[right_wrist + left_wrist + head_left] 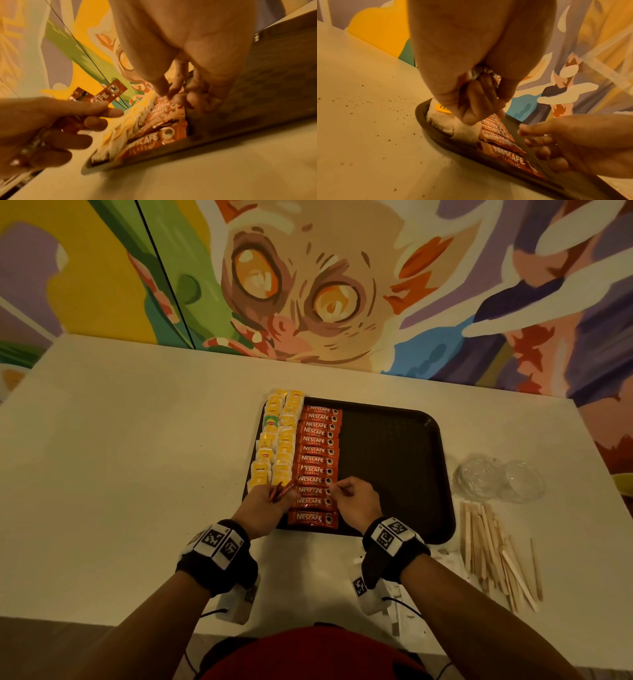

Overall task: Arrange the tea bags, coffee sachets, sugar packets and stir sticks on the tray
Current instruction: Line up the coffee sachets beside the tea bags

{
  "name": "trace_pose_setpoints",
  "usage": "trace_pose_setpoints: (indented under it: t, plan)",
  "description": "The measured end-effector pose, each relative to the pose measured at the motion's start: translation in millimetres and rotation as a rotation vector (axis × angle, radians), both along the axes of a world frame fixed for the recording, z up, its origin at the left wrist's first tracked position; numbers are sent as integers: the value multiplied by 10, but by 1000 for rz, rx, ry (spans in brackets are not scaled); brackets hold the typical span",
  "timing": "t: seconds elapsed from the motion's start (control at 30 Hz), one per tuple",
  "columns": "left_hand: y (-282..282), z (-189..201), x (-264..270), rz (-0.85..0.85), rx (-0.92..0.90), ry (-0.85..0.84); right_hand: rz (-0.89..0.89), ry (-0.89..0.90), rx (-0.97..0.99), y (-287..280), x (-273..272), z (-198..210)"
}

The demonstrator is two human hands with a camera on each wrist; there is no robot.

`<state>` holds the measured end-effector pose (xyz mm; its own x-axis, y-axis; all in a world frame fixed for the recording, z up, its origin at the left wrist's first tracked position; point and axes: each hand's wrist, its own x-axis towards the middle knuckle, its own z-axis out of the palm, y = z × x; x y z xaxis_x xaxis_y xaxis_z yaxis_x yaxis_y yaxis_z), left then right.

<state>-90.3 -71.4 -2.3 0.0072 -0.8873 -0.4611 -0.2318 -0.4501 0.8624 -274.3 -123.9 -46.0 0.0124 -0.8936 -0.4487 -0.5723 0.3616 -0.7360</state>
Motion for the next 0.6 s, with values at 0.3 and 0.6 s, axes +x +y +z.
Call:
trace_pose_setpoints:
  t: [0.3, 0.6]
  plan:
    - [10, 58, 7, -141, 57, -36, 50, -498, 80, 45, 140, 348]
    - [9, 82, 81, -146, -52, -6, 88, -529, 3, 76, 103, 331]
